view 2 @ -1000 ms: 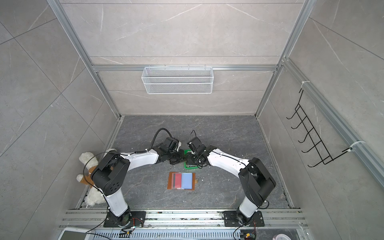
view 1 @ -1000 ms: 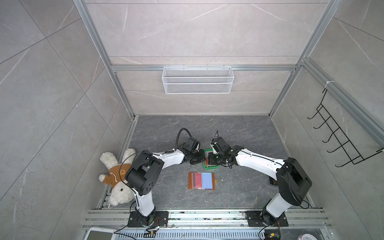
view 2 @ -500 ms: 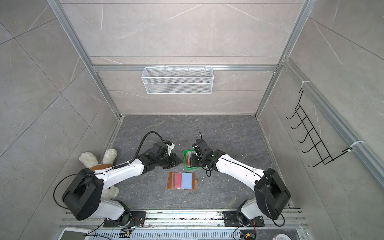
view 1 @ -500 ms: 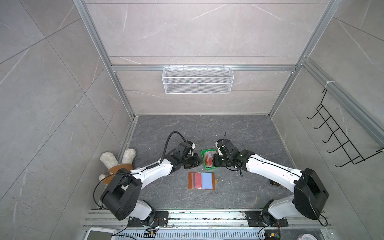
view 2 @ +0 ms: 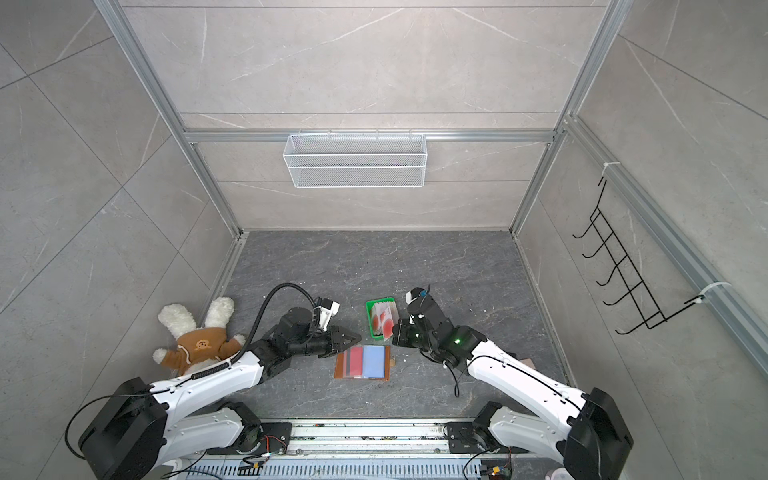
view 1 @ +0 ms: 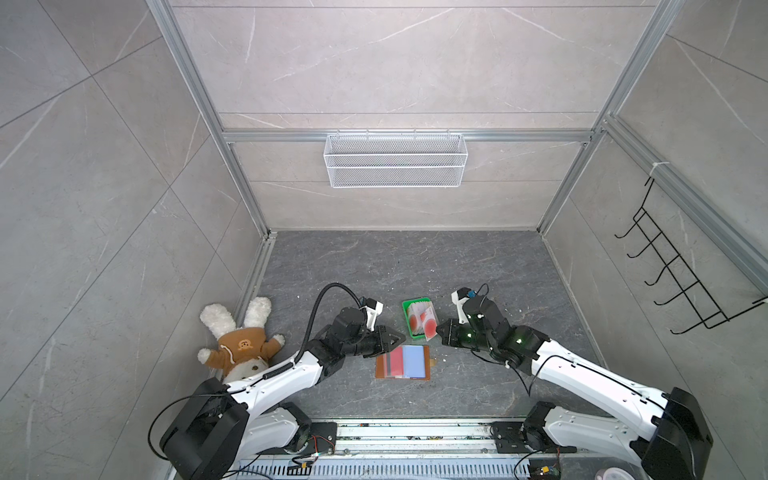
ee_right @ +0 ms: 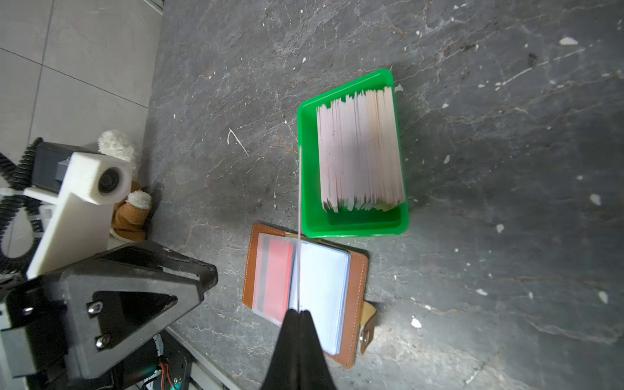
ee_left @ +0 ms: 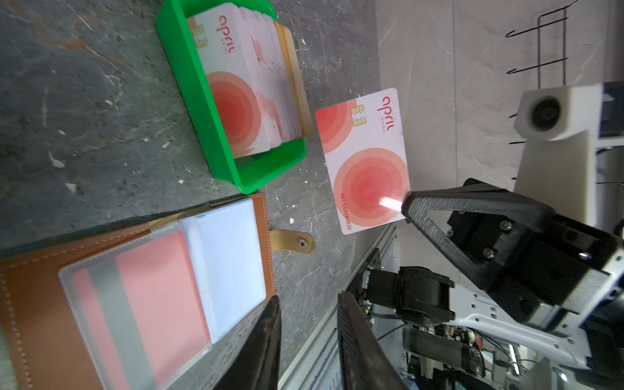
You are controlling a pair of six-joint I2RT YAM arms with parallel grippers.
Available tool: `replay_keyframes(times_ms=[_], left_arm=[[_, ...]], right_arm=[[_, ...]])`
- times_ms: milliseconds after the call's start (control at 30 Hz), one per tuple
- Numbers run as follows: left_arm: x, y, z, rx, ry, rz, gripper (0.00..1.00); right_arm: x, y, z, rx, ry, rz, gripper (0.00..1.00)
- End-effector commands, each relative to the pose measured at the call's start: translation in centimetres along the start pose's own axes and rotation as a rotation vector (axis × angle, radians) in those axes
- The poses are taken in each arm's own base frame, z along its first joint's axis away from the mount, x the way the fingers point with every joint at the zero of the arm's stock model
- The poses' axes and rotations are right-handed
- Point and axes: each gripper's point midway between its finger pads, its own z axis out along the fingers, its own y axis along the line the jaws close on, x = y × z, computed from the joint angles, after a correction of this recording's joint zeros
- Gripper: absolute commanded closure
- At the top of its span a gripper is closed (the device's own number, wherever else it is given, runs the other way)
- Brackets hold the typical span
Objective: Put the credit cards into the card holder
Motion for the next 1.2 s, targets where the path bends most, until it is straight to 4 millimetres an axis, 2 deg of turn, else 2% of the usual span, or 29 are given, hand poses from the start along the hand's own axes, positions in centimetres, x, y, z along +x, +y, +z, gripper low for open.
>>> replay_keyframes(times_ms=[0, 267, 500, 867, 1167], left_arm=[[-0.1, -2.4, -0.3, 0.133, -0.041, -0.005, 0.68], [1.8, -2.0, 0.2, 0.188, -0.067, -0.035, 0.65], [2.8, -2.4, 0.9, 0.221, -0.064, -0.038, 0.65], [2.7, -4.2, 2.0, 0.311, -0.065, -0.026, 0.64], [2.4, -5.3, 2.1, 0.37, -0.071, -0.014, 0.63]], right_arm=[[0.6, 0.7, -0.8, -0.046, -0.029, 0.023, 1.0], [2.5, 1.1, -1.6, -0.115, -0.06, 0.064, 1.0], [3.1, 1.1, -2.6, -0.175, -0.083, 0.109, 1.0], [3.8, 1.9, -3.8, -0.29, -0.085, 0.157, 1.0], [3.9, 2.7, -4.3, -0.349, -0.084, 0.157, 1.0]])
